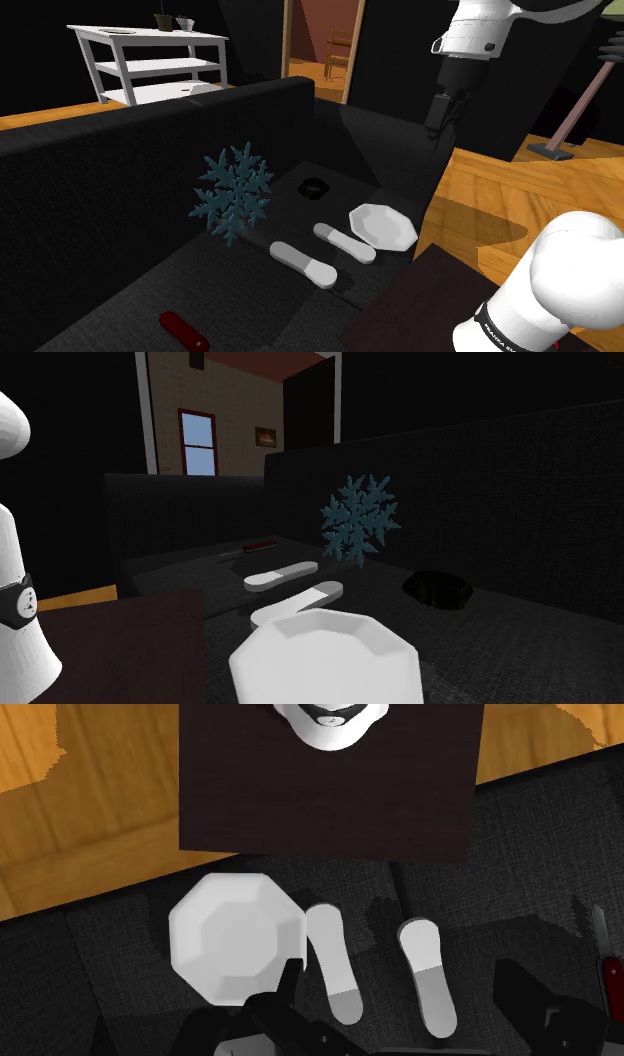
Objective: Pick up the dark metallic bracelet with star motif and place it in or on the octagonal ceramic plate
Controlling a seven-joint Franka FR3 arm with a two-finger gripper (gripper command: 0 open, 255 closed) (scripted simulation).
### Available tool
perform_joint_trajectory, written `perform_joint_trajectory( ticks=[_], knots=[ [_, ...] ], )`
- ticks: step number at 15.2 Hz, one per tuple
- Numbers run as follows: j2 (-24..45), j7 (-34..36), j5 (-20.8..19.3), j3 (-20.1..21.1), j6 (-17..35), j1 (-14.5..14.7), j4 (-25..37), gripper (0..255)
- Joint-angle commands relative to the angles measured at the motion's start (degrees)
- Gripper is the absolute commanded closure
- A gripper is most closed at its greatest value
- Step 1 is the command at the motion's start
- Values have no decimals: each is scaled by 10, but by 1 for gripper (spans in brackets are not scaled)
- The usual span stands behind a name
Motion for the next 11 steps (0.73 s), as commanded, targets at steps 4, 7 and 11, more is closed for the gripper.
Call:
perform_joint_trajectory(
  ticks=[4,7,11],
  knots=[
    [42,-7,-3,-1,59,-3,-15,0],
    [91,-13,-5,-3,116,-5,-22,0],
    [163,-20,-8,-5,189,-8,-21,0]
  ],
)
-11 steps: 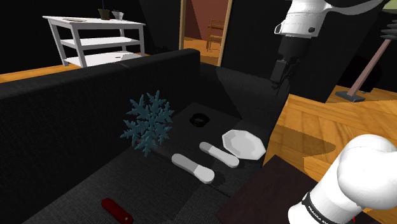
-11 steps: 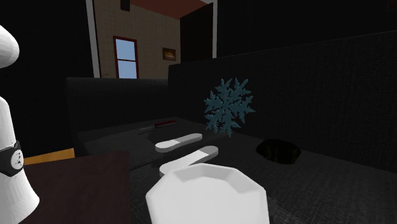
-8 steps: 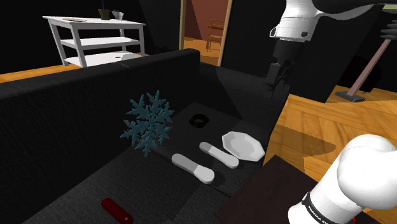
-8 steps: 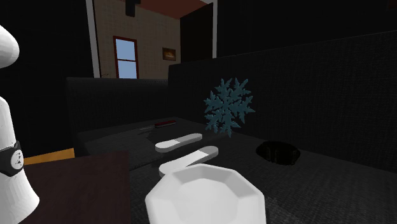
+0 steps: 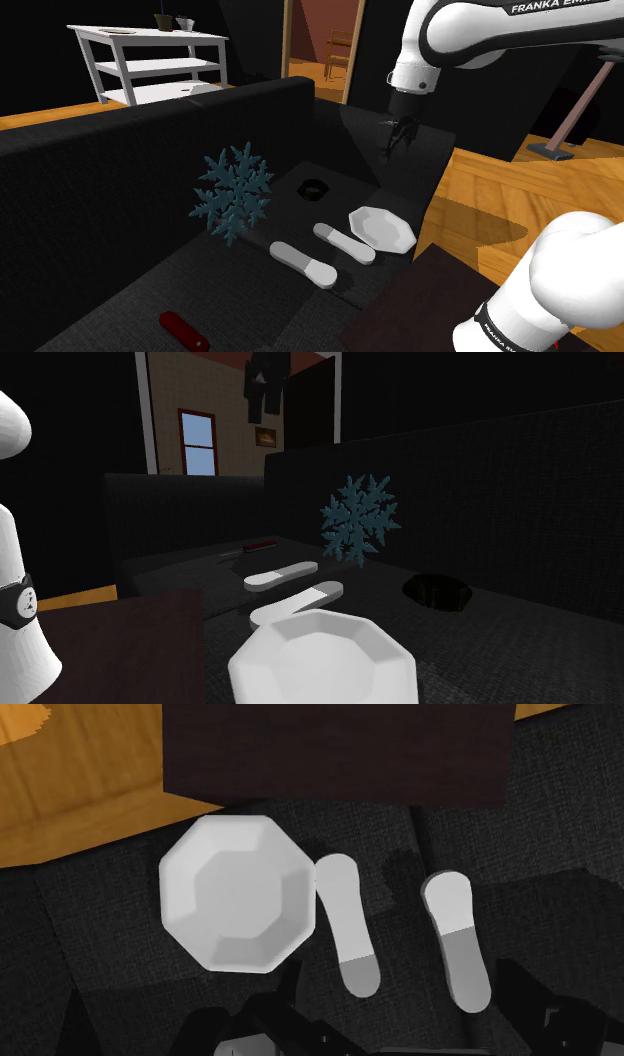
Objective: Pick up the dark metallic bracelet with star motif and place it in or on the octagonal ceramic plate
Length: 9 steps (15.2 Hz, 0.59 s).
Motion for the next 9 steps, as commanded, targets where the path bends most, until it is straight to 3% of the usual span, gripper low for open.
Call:
perform_joint_trajectory(
  ticks=[1,9],
  knots=[
    [38,-5,-2,-2,36,-2,5,0],
    [204,-17,-5,-6,157,-7,54,0]
  ],
)
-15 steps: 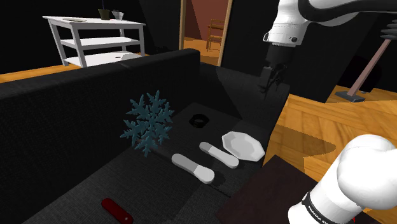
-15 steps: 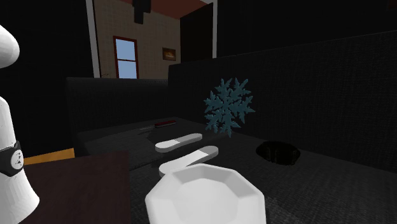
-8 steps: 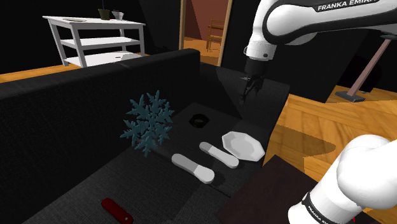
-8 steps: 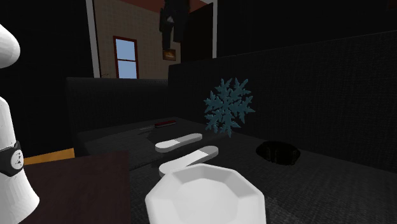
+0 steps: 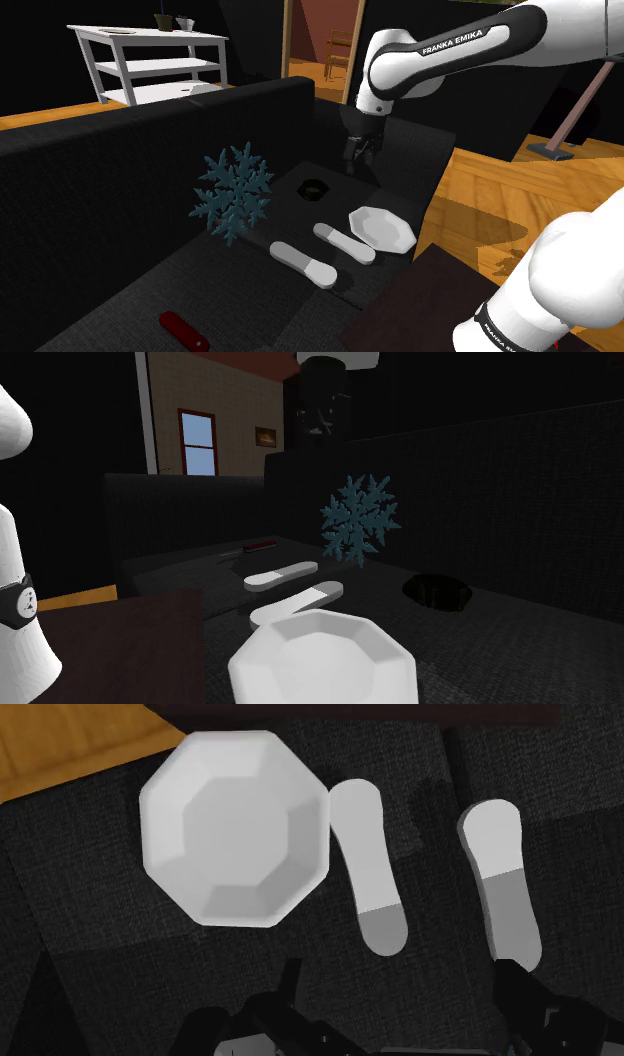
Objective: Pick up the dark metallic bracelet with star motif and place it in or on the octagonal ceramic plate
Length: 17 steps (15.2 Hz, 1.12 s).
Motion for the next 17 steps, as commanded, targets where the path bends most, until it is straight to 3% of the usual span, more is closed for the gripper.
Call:
perform_joint_trajectory(
  ticks=[1,9,17],
  knots=[
    [43,-2,0,0,29,0,16,0],
    [219,-11,-1,-4,104,-4,121,0],
    [397,-18,-1,-6,134,-9,275,0]
  ],
)
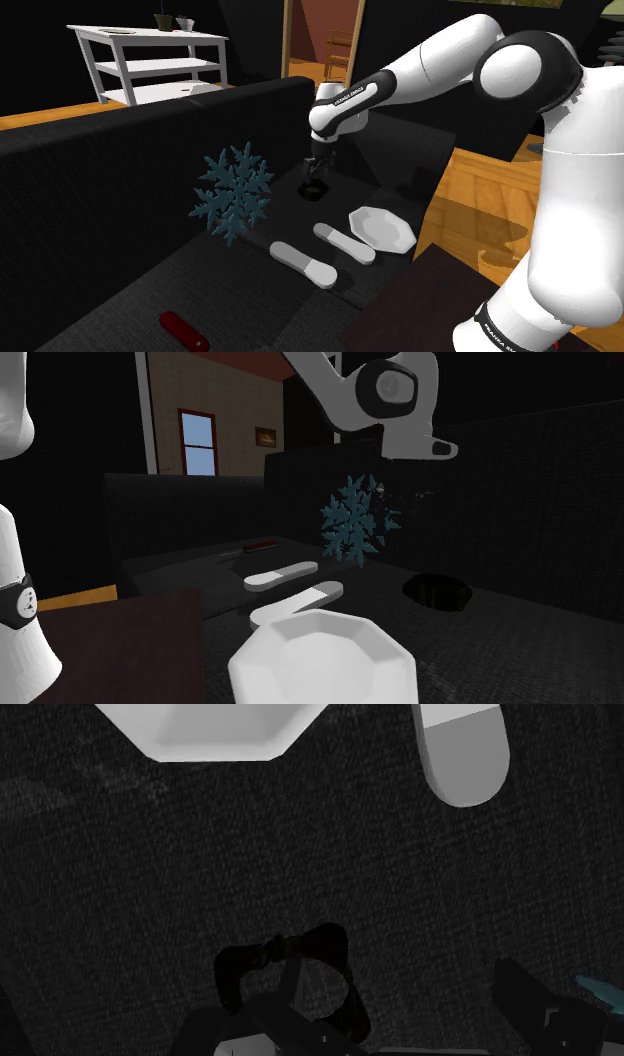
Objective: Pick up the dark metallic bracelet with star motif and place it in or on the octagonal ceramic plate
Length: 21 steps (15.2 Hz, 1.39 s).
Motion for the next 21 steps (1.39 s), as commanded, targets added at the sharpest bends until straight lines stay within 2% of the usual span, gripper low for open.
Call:
perform_joint_trajectory(
  ticks=[1,5,6,13,21],
  knots=[
    [43,-2,0,-1,0,-2,44,0],
    [138,-4,-1,-1,-8,-4,149,0],
    [146,-4,-1,-1,-9,-4,159,0],
    [182,-5,0,-1,30,-3,156,0],
    [182,-5,0,-1,30,-3,156,0]
  ],
)
